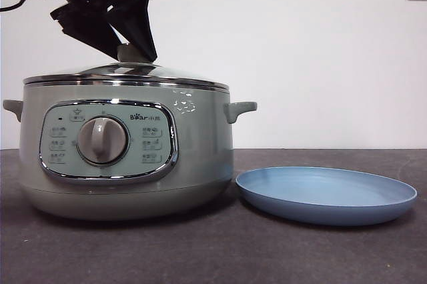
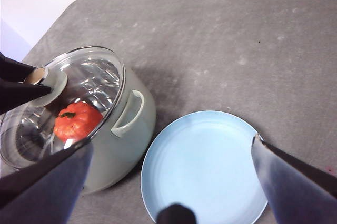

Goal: Take the pumpkin out from the steamer,put the pumpkin in the blue plate,close the lid

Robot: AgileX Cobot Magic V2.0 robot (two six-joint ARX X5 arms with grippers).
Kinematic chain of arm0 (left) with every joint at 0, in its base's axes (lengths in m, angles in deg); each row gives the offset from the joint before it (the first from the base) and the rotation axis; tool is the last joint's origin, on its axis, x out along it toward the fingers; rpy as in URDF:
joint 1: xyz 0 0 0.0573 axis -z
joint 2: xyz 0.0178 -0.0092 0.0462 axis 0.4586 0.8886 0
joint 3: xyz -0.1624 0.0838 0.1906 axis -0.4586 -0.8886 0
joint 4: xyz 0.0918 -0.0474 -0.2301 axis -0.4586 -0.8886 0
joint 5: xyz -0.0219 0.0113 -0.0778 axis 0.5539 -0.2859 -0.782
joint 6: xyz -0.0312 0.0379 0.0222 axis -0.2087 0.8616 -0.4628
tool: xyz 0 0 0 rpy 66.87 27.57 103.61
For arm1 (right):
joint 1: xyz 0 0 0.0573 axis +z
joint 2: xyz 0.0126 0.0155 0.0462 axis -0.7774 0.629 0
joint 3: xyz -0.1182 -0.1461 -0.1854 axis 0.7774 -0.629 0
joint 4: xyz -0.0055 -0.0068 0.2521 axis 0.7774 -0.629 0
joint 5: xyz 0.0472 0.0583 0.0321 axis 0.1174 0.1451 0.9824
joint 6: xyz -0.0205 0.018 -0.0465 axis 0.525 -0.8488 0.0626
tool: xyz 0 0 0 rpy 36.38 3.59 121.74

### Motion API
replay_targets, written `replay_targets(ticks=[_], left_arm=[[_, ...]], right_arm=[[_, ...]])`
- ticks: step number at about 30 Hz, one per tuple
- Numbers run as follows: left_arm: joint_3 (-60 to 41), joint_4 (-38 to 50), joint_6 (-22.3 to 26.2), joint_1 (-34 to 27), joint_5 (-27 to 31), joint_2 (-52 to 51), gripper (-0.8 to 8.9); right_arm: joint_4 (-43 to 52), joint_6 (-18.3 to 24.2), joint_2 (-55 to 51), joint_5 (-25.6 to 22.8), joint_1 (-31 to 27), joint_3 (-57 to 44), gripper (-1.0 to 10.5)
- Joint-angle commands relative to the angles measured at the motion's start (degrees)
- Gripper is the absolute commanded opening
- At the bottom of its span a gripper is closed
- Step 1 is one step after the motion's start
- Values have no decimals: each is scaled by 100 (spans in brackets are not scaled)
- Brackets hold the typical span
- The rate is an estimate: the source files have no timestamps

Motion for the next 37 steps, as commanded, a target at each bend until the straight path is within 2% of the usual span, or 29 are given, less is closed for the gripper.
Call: replay_targets(ticks=[1, 7, 15, 19, 21, 27, 34, 37], left_arm=[[0, 105, 70, -15, 17, 9, -9], [20, 155, 72, -17, 26, -17, -9], [553, 59, 70, -17, 63, -328, -9], [721, 31, 70, -17, 83, -721, -9], [739, 24, 70, -17, 186, -994, -9], [741, -345, 149, -20, 1093, -1847, -9], [741, -960, 216, -20, 2288, -2782, -9], [741, -1152, 219, -17, 2776, -3112, -9]], right_arm=[[17, -33, 7, 9, 7, 0, 501], [17, -37, 7, 7, 7, 0, 501], [195, -33, 61, 76, 50, 0, 501], [533, 26, 234, 494, 269, 4, 501], [688, 33, 415, 490, 492, 48, 501], [739, 433, 1342, 417, 1502, 553, 502], [378, 859, 2789, -251, 2747, 1770, 519], [-136, 1115, 3545, -562, 3126, 2599, 585]])
